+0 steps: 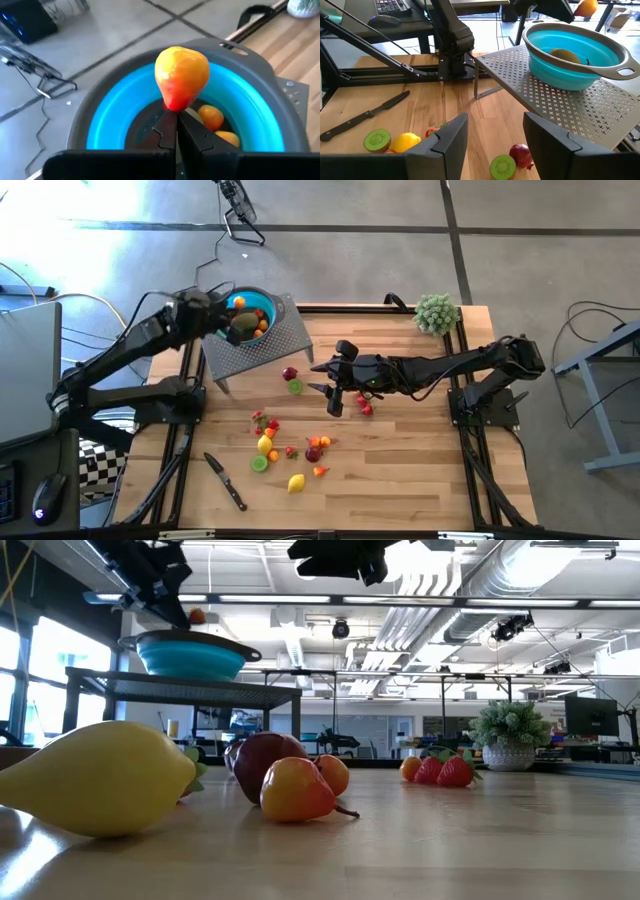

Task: Pick & Place Fruit
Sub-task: Put the orange pear into the blue strainer bowl on the shelf

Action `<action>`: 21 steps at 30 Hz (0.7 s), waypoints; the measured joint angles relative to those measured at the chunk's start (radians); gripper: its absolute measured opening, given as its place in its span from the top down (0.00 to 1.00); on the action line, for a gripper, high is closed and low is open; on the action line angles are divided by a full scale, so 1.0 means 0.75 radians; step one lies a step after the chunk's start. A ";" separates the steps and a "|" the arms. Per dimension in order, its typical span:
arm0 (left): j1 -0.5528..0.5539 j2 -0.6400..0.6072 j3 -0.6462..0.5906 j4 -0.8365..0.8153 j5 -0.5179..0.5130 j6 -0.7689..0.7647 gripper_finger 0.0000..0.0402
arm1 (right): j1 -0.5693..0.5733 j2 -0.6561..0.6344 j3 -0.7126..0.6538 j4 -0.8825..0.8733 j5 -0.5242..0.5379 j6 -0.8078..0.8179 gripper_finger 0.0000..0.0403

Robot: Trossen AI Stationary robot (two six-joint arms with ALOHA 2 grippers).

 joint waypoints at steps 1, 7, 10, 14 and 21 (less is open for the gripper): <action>0.031 0.035 0.025 -0.028 0.033 0.015 1.00 | 0.000 0.000 0.000 0.000 0.000 0.001 0.55; 0.186 0.246 0.192 -0.263 0.152 0.046 1.00 | 0.000 0.008 0.000 0.003 0.000 0.002 0.55; 0.245 0.341 0.242 -0.344 0.185 0.073 1.00 | -0.001 0.014 -0.001 -0.003 0.000 0.001 0.55; 0.299 0.440 0.259 -0.367 0.253 0.115 1.00 | -0.001 0.039 0.000 0.006 0.000 0.000 0.55; 0.322 0.521 0.259 -0.365 0.273 0.125 1.00 | 0.000 0.069 -0.001 0.025 -0.002 0.000 0.55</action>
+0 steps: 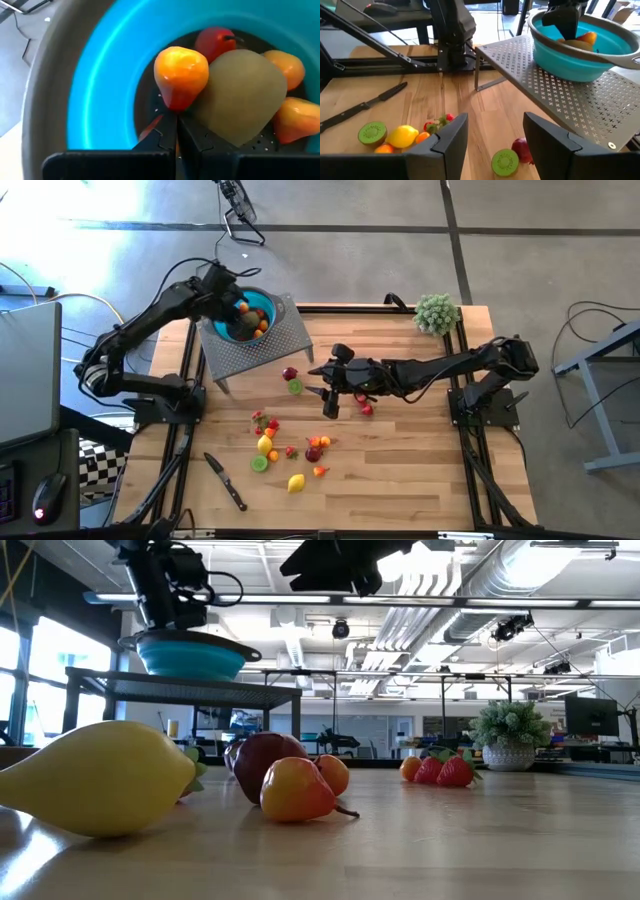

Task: Pick & Place Fruit
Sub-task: Put the orange pear into the blue strainer bowl on the shelf, then put the red strawberry into the blue strainer bowl on the shelf

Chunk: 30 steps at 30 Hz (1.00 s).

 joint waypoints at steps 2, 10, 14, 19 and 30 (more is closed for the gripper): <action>0.000 0.002 0.000 0.003 0.002 0.000 1.00 | 0.000 0.004 0.001 0.009 0.001 0.000 0.55; 0.000 0.002 0.000 0.014 -0.004 -0.005 0.91 | 0.000 0.007 0.000 0.016 0.002 -0.010 0.55; 0.000 0.002 0.000 0.014 -0.004 -0.005 0.85 | 0.000 0.007 0.000 0.017 0.002 -0.011 0.55; 0.000 0.002 0.064 -0.006 -0.006 0.000 0.83 | 0.000 0.007 0.000 0.017 0.002 -0.011 0.55; 0.000 -0.093 0.215 -0.088 0.160 0.086 0.99 | 0.000 0.007 0.000 0.016 0.002 -0.014 0.55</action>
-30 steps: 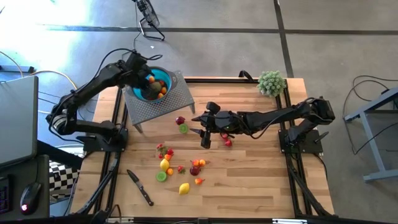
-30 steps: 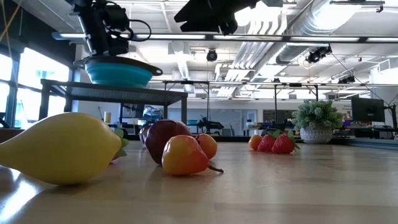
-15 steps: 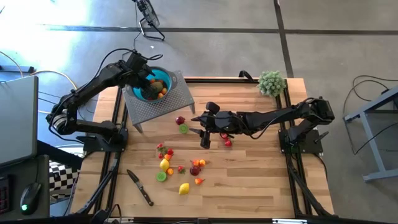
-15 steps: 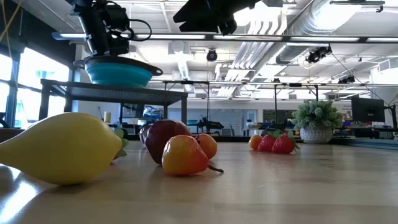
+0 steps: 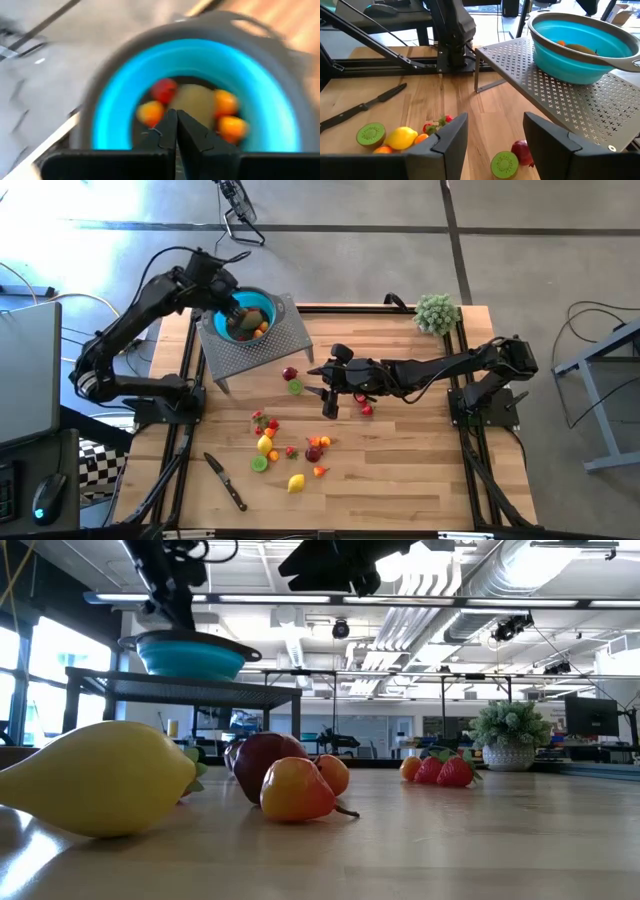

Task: Pick & Place Fruit
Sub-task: Put the red strawberry into the blue strainer bowl on the shelf

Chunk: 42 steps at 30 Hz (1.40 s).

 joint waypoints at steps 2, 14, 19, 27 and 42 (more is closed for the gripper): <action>0.000 -0.034 -0.002 -0.022 0.103 0.035 0.98 | 0.000 0.000 0.000 -0.001 0.000 -0.022 0.55; -0.001 -0.274 -0.003 -0.060 0.554 0.146 1.00 | 0.000 -0.009 0.000 -0.038 0.003 -0.011 0.55; -0.001 -0.390 -0.061 -0.046 0.619 0.166 1.00 | 0.000 -0.010 0.000 -0.048 0.050 0.012 0.55; -0.001 -0.713 -0.498 0.275 0.765 -0.011 1.00 | 0.001 -0.011 0.000 -0.048 0.058 0.014 0.55; -0.001 -1.162 -0.858 0.552 0.769 -0.256 1.00 | 0.000 -0.072 0.000 -0.047 0.076 0.066 0.55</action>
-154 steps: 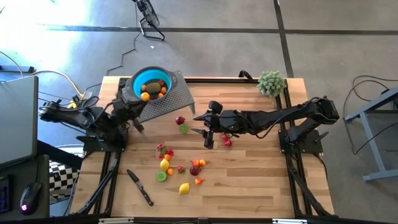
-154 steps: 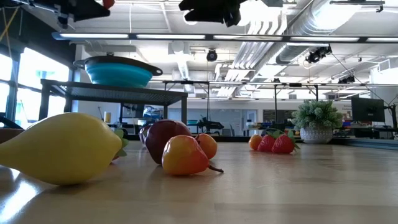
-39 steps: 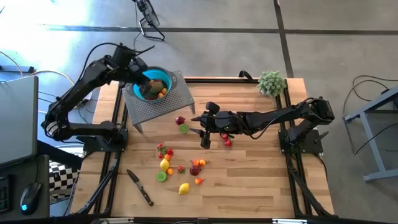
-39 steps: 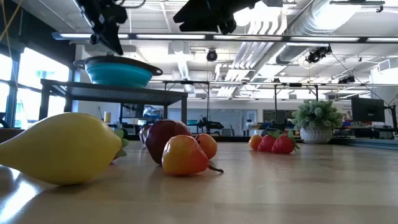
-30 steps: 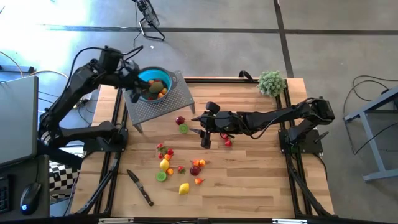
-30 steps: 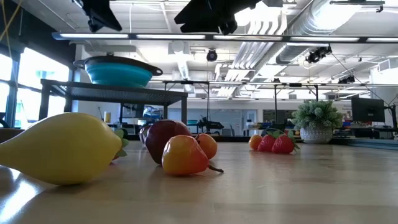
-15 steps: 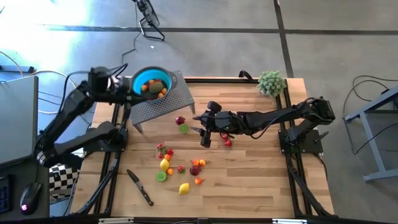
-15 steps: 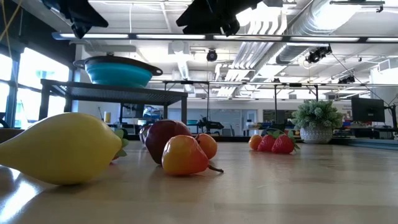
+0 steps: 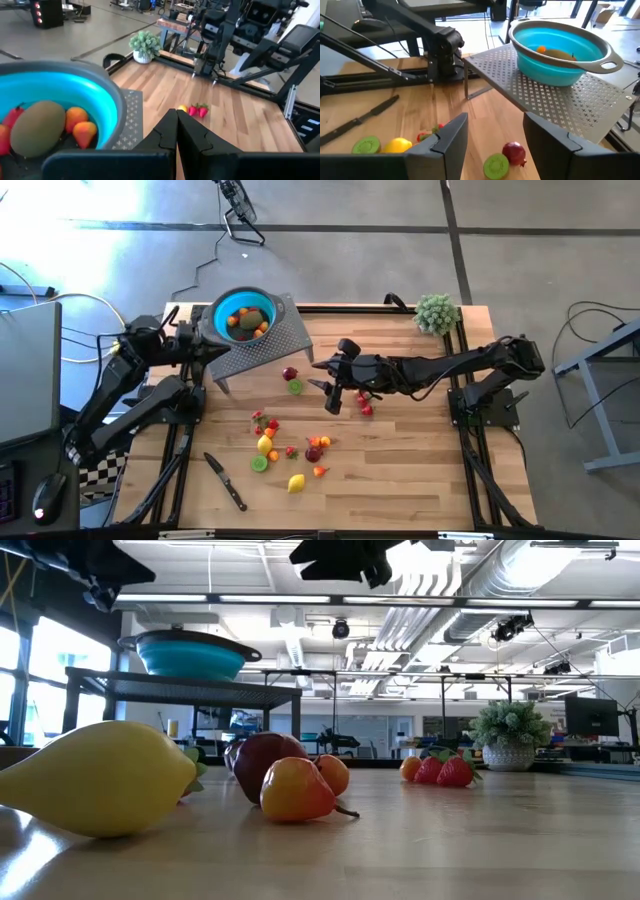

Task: Pick & Place Fruit
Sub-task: Put the red strawberry into the blue strainer bowl on the shelf

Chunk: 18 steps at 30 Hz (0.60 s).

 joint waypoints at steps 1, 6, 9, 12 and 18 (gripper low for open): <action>0.000 -0.010 -0.014 0.000 0.000 -0.006 1.00 | 0.000 -0.001 0.000 0.000 0.000 0.009 0.55; 0.000 -0.029 -0.093 0.012 -0.001 -0.033 1.00 | 0.000 0.000 0.000 -0.001 -0.001 0.017 0.55; 0.000 -0.029 -0.134 0.060 -0.001 -0.042 1.00 | 0.000 0.000 0.000 -0.002 -0.001 0.017 0.55; 0.000 -0.029 -0.182 0.144 -0.001 -0.044 1.00 | 0.000 0.000 0.000 -0.001 0.000 0.012 0.55; 0.000 -0.029 -0.247 0.275 -0.001 -0.076 1.00 | 0.000 0.000 0.000 -0.002 -0.001 0.009 0.55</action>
